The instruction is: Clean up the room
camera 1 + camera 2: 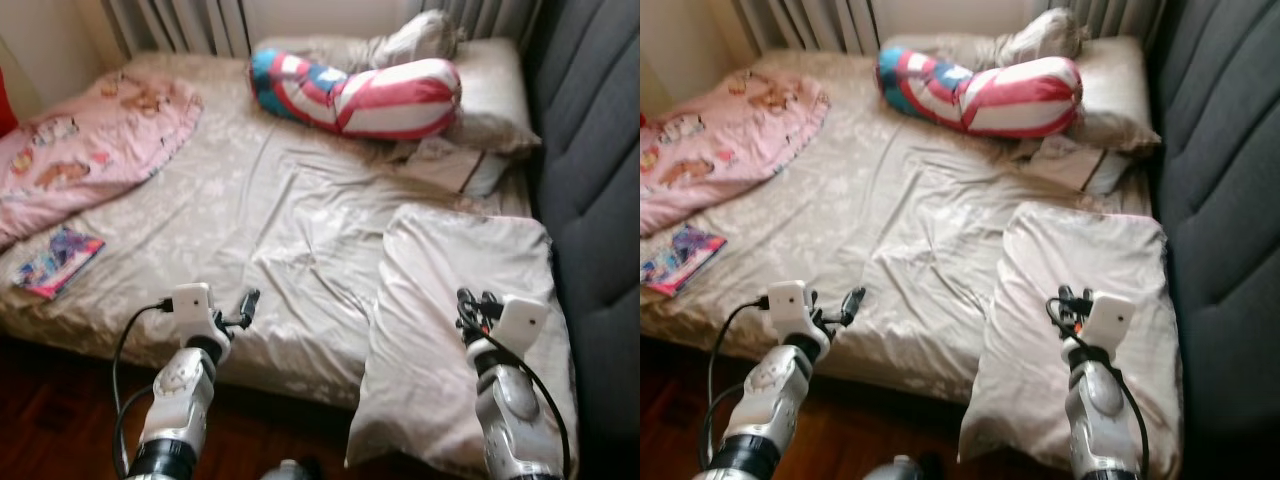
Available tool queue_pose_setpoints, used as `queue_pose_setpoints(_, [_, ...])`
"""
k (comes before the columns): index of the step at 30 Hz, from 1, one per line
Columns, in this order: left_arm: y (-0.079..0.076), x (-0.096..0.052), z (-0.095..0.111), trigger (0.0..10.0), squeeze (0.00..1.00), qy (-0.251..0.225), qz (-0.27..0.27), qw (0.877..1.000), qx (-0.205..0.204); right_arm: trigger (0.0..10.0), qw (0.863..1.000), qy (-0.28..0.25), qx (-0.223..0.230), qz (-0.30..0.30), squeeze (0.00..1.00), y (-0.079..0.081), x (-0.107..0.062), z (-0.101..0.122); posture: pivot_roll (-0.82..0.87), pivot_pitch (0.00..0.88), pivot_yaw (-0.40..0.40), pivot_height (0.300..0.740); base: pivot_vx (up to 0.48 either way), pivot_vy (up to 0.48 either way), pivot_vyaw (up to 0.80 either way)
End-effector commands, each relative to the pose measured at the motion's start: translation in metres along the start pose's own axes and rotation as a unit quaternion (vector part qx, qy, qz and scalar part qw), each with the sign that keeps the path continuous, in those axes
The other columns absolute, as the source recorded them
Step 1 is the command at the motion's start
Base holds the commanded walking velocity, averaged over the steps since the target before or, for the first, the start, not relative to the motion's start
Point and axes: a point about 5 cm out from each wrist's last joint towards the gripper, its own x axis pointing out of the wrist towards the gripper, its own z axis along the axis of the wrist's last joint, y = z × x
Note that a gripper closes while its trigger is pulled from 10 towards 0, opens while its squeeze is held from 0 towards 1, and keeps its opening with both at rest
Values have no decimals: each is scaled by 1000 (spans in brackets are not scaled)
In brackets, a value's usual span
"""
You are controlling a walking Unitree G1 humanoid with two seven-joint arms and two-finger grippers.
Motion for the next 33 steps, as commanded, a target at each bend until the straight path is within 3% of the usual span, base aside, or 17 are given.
queue_pose_setpoints(1, [3,-3,-6,10000,0,13,2,1000,12,10000,1000,3,1,-4,0,0,1,-2,-61,90,2,740,0,0,0])
queue_pose_setpoints(9, [4,-2,-5,10000,0,10,0,1000,12,10000,1000,-14,9,-8,0,-1,1,1,-60,100,5,740,0,0,0])
queue_pose_setpoints(12, [3,-1,-5,10000,0,10,-1,1000,12,10000,1000,1,-8,-16,0,-2,2,-2,-61,105,6,740,0,0,0])
queue_pose_setpoints(28, [3,-2,-7,10000,0,12,4,1000,13,10000,1000,4,-7,-6,0,3,5,-3,-58,112,-7,740,0,0,0])
queue_pose_setpoints(33, [4,-2,-15,10000,0,30,9,1000,5,10000,999,40,-12,-3,0,4,3,-19,-53,111,-7,740,0,0,0])
